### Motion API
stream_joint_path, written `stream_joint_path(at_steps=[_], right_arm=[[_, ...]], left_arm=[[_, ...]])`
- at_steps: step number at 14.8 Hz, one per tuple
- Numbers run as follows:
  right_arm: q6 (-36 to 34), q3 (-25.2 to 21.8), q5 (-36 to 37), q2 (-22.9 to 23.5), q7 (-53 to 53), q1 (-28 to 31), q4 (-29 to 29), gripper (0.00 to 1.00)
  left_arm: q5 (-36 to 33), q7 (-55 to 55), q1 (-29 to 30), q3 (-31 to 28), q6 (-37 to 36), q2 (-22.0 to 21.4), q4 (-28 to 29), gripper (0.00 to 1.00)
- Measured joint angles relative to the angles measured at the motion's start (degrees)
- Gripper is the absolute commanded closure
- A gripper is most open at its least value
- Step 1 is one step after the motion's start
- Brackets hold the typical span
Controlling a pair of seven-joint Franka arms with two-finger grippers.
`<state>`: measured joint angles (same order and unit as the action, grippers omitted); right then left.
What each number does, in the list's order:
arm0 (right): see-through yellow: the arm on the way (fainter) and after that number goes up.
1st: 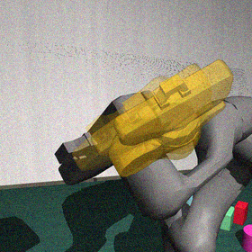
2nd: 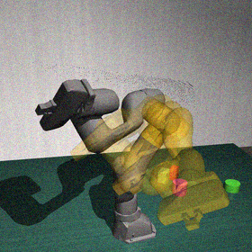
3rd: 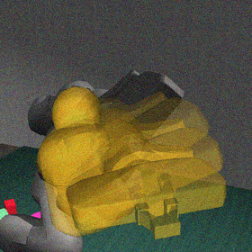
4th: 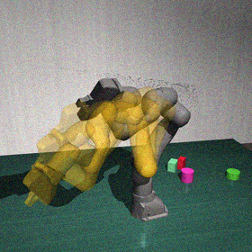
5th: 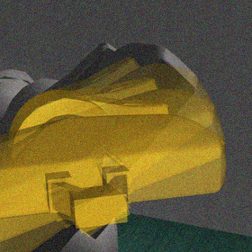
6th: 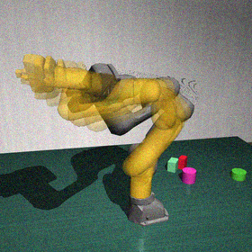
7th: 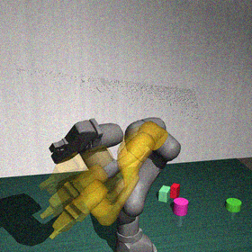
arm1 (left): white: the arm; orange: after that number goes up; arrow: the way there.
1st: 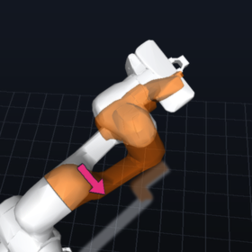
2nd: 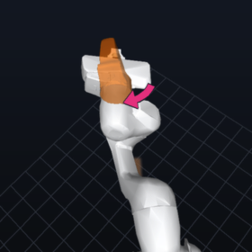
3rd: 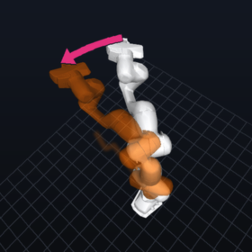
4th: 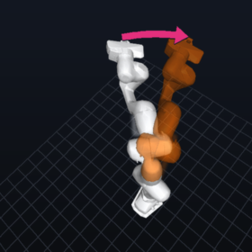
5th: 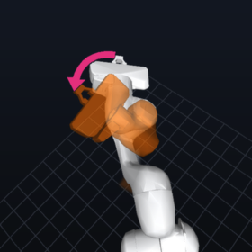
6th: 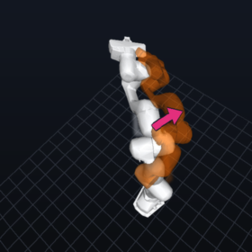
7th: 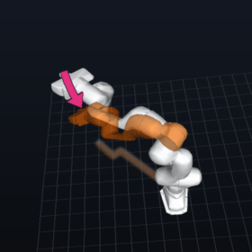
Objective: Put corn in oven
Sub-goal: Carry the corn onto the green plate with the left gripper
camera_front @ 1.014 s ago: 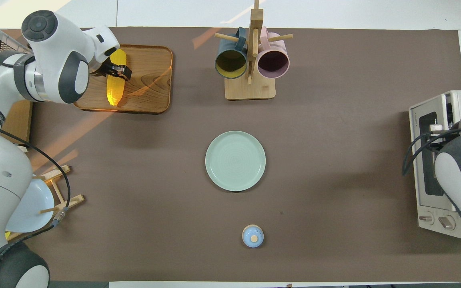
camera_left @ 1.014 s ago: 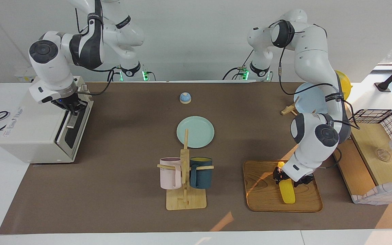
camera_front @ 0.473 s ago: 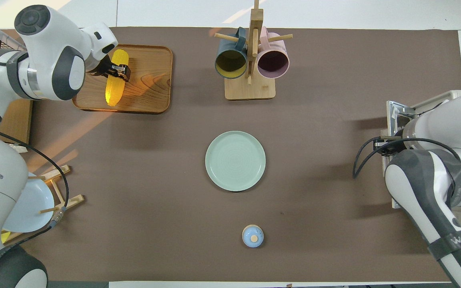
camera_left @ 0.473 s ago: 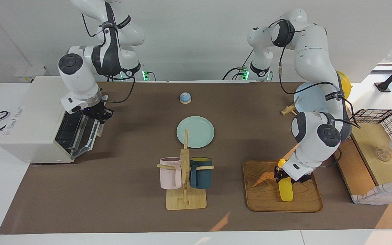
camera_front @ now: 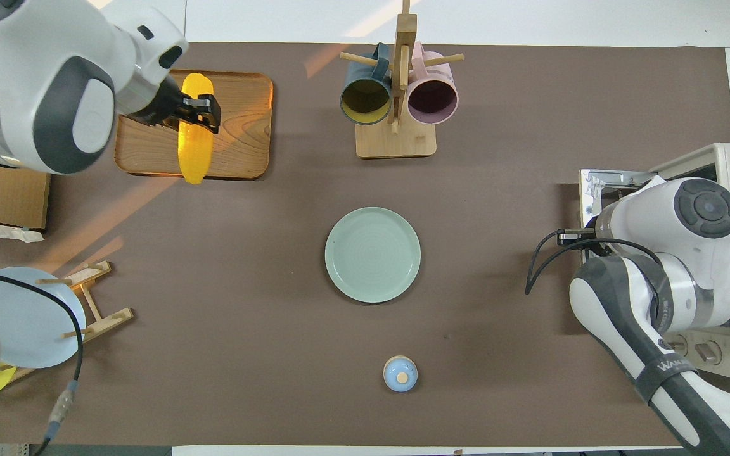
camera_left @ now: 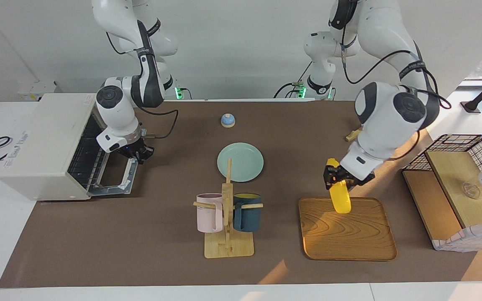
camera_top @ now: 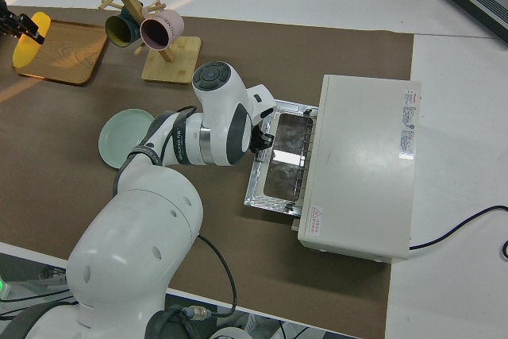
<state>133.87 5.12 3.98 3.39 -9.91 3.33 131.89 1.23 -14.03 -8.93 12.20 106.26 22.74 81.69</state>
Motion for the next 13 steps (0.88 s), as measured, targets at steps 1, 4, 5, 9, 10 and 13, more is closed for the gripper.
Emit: stream_joint_path(at_steps=[1,4,5,9,10,13], right_arm=[[0.6,-0.2,-0.7,0.5,0.0,0.0,0.2,1.00],[1.2,-0.4,-2.3,1.5,0.0,0.1,0.2,1.00],[1.2,-0.6,-3.4,1.7,0.0,0.1,0.2,1.00],[1.1,-1.1,-6.6,1.8,0.0,0.2,0.3,1.00],[1.1,-1.1,-7.1,1.8,0.0,-0.3,0.2,0.91],[-1.2,-1.0,-7.4,1.7,-0.2,-3.4,-2.5,0.16]], left_arm=[[0.0,-3.2,-2.7,0.0,0.4,-2.0,3.2,1.00],[0.1,-10.7,-10.0,0.1,10.6,-5.8,14.1,1.00],[0.2,-12.5,-12.0,0.1,15.1,-6.5,17.8,1.00],[0.5,-18.3,-19.1,0.0,25.6,-6.4,25.6,1.00],[0.5,-19.4,-20.5,0.0,27.2,-5.8,26.2,1.00],[0.5,-20.4,-22.5,-0.2,30.2,-3.2,26.8,1.00]])
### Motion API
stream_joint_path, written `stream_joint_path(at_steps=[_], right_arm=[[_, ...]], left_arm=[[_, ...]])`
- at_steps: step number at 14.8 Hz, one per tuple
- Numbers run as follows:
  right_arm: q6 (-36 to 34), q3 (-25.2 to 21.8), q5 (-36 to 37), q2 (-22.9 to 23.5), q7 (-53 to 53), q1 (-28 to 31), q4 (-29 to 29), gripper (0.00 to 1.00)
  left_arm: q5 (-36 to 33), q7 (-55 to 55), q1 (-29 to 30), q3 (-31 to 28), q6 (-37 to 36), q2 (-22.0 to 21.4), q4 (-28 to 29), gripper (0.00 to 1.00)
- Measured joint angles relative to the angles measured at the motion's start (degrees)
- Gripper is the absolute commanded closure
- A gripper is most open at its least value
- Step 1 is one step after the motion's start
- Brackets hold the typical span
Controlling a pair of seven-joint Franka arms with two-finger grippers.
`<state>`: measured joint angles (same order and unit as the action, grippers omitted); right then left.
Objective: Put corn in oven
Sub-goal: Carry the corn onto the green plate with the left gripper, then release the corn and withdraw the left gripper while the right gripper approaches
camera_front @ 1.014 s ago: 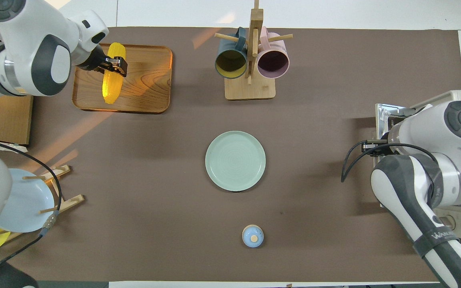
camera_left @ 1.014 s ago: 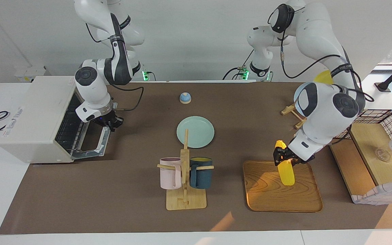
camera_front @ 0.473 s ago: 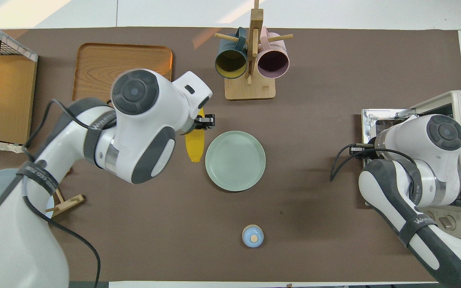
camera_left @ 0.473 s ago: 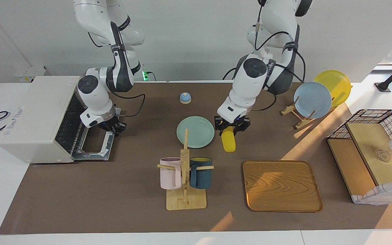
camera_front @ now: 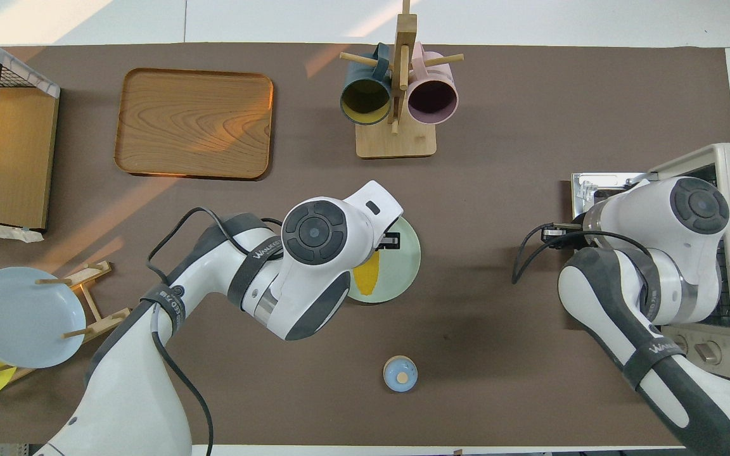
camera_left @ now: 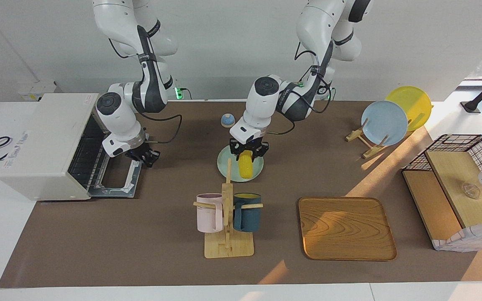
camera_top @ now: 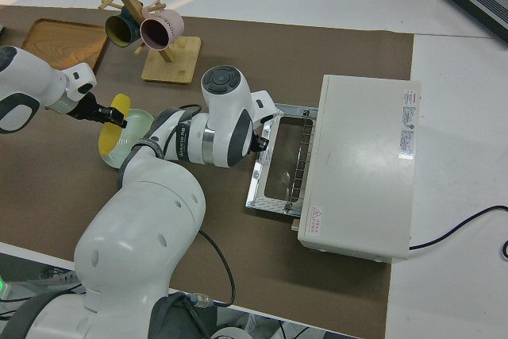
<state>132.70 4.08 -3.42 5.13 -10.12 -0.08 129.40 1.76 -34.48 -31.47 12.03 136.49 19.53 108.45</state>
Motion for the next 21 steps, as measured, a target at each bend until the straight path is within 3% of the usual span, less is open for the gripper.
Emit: stream_joint_path(at_steps=[1,2,3,7,10,13,17,21], right_arm=[[-2.3,0.0,0.0,-0.1,-0.2,-0.7,-1.9,0.00],[-4.9,0.0,0.0,-0.2,-0.3,-1.1,-4.2,0.00],[-7.6,0.0,0.0,-0.3,-0.3,-1.2,-6.7,0.00],[-17.5,0.0,0.0,-0.6,-0.3,-1.2,-15.6,0.00],[-18.3,0.0,0.0,-0.6,-0.3,-1.2,-16.4,0.00],[-18.3,0.1,0.0,-0.3,-0.3,-2.7,-16.5,0.00],[-18.3,0.2,0.0,0.0,-8.2,-11.2,-19.0,0.00],[-18.6,0.4,0.9,5.6,-26.3,-23.9,-27.2,0.00]], left_arm=[[0.0,0.0,0.0,-0.1,0.5,0.6,0.0,1.00],[0.0,0.0,0.0,-0.2,0.7,1.0,0.0,0.81],[0.0,0.0,0.0,-0.3,0.7,1.1,0.0,0.02],[0.0,0.1,0.0,-0.4,0.6,0.9,0.0,0.00],[0.0,0.1,0.9,-1.1,-1.7,-1.1,-0.6,0.00],[-0.1,0.3,5.8,-1.8,-8.6,-5.5,-3.1,0.00],[-1.3,6.8,16.7,-2.1,-20.0,-8.2,-11.1,0.00],[-1.4,18.0,25.7,-2.3,-28.6,-8.3,-17.0,0.00]])
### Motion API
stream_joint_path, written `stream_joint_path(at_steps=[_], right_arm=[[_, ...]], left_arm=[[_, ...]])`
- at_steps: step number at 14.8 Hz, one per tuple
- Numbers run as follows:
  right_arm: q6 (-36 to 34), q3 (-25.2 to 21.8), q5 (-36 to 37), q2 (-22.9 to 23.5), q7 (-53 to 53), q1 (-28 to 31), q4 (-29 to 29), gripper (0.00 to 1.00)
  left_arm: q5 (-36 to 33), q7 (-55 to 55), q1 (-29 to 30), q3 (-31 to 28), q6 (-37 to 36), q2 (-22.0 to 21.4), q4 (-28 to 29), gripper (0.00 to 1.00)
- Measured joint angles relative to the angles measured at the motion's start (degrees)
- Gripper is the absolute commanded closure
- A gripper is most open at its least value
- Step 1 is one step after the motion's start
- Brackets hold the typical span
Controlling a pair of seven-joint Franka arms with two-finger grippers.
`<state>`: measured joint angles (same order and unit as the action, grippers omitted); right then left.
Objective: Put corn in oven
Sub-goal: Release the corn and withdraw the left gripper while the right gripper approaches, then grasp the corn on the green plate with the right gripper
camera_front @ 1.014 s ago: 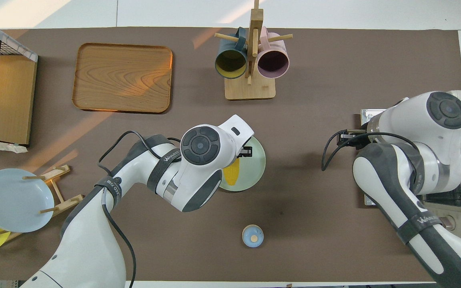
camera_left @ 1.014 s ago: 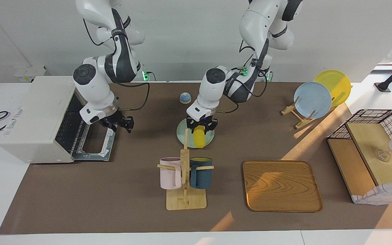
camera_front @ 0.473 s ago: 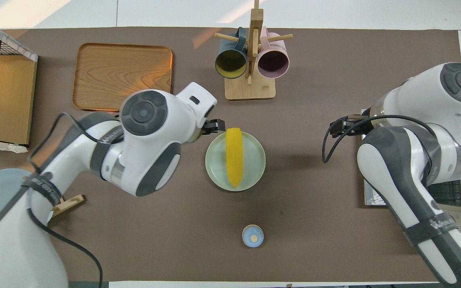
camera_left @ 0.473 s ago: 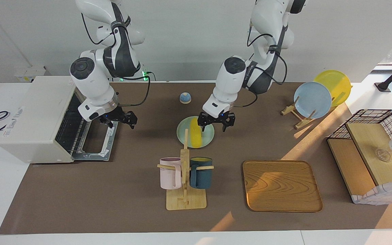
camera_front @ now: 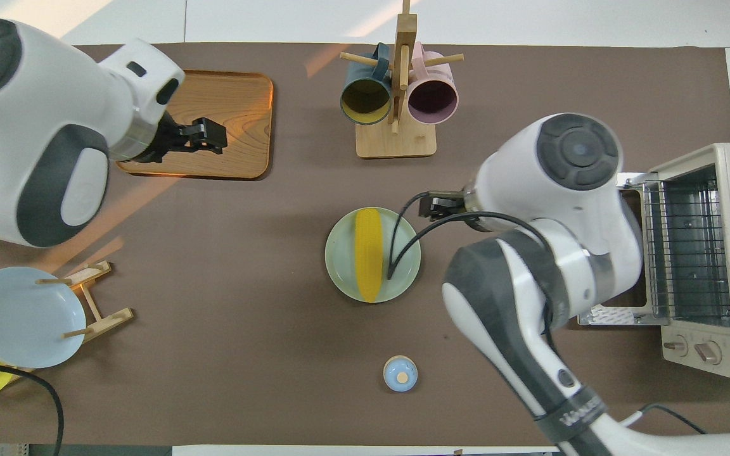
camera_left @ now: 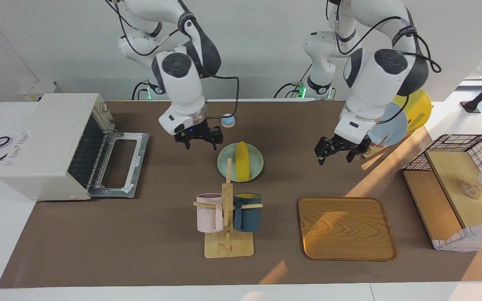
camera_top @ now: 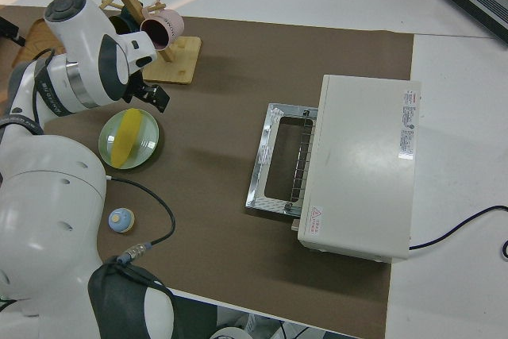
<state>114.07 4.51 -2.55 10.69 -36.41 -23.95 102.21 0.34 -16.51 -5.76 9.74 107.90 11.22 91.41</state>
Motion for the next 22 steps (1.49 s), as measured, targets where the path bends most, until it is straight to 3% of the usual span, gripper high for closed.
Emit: stream_joint_path(at_steps=[4,8,14,16,17,20,22], right_arm=[[4.2,0.0,4.5,11.8,-18.0,-11.6,-8.0,0.00],[11.4,-0.2,4.7,18.3,-23.5,-15.7,-9.1,0.02],[15.6,-0.6,4.7,18.9,-23.7,-15.6,-6.0,0.63],[16.9,-0.6,4.7,18.7,-23.7,-15.6,-4.6,0.92],[17.7,-0.6,4.7,18.5,-23.7,-15.6,-3.7,1.00],[17.8,-0.7,5.5,17.8,-23.1,-15.6,-2.8,1.00],[13.5,-0.7,7.8,17.1,-19.7,-15.3,-4.0,1.00]], left_arm=[[-0.1,6.8,4.7,0.0,-8.5,-1.3,-4.0,0.00],[-0.2,7.7,5.2,-0.9,-14.6,-4.8,-4.2,0.00],[-0.2,7.7,4.7,-1.8,-17.9,-6.5,-3.8,0.00],[-0.2,7.7,4.7,-2.0,-20.0,-7.1,-3.9,0.00],[-0.2,7.7,4.7,-2.2,-21.0,-7.8,-3.9,0.00],[-0.2,7.7,4.7,-2.4,-24.2,-10.4,-4.0,0.00],[-0.2,7.7,4.7,-2.4,-25.5,-11.8,-3.5,0.00]])
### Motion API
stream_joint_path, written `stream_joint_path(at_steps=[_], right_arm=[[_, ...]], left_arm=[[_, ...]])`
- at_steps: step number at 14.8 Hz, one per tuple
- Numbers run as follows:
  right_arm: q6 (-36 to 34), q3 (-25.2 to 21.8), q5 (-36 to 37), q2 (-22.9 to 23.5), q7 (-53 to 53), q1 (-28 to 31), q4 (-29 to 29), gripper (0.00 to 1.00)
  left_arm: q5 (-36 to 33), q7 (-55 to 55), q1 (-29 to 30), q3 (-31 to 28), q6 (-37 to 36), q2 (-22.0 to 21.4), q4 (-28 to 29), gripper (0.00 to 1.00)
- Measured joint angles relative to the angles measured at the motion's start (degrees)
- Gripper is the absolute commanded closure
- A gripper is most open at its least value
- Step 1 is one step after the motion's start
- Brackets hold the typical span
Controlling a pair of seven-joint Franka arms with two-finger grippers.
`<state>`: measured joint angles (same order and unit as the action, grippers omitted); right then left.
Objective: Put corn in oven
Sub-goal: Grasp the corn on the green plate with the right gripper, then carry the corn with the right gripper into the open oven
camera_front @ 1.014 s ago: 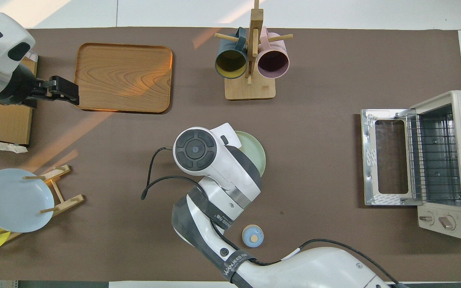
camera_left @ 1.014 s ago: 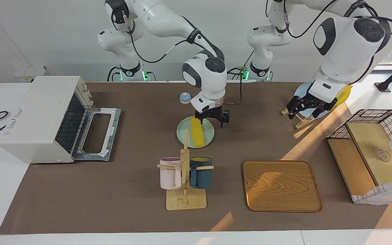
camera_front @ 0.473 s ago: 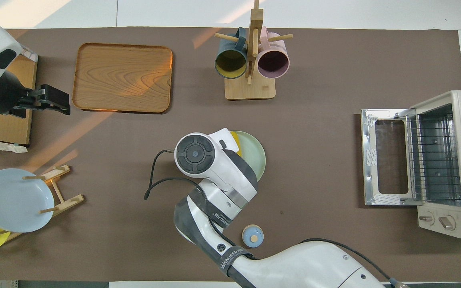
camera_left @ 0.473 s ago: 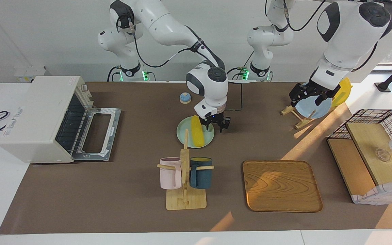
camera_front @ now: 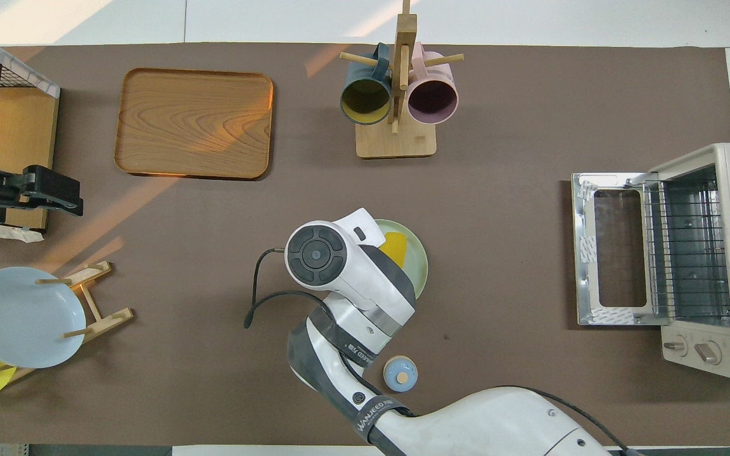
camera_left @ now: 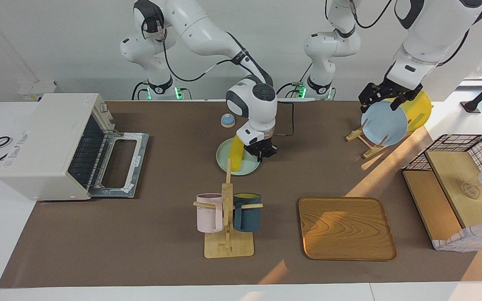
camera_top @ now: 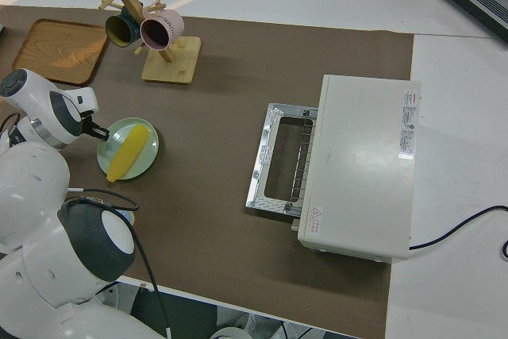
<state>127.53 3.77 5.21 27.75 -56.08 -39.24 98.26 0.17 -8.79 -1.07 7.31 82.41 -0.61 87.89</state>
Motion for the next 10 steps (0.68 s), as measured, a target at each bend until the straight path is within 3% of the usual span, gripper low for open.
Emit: stream_joint_path(at_steps=[5,7,10], right_arm=[[-20.6,-0.5,7.9,-0.4,9.2,2.9,-11.6,1.00],[-23.5,-0.7,9.0,-0.9,13.3,5.5,-12.5,1.00],[-25.9,-1.0,9.5,-4.3,24.2,14.0,-10.0,1.00]], left_arm=[[0.0,0.8,0.0,0.0,3.3,-1.3,4.6,0.00],[0.0,0.9,0.0,0.0,3.4,-1.3,4.7,0.00],[0.0,1.0,0.4,0.0,3.4,-1.8,4.7,0.00]])
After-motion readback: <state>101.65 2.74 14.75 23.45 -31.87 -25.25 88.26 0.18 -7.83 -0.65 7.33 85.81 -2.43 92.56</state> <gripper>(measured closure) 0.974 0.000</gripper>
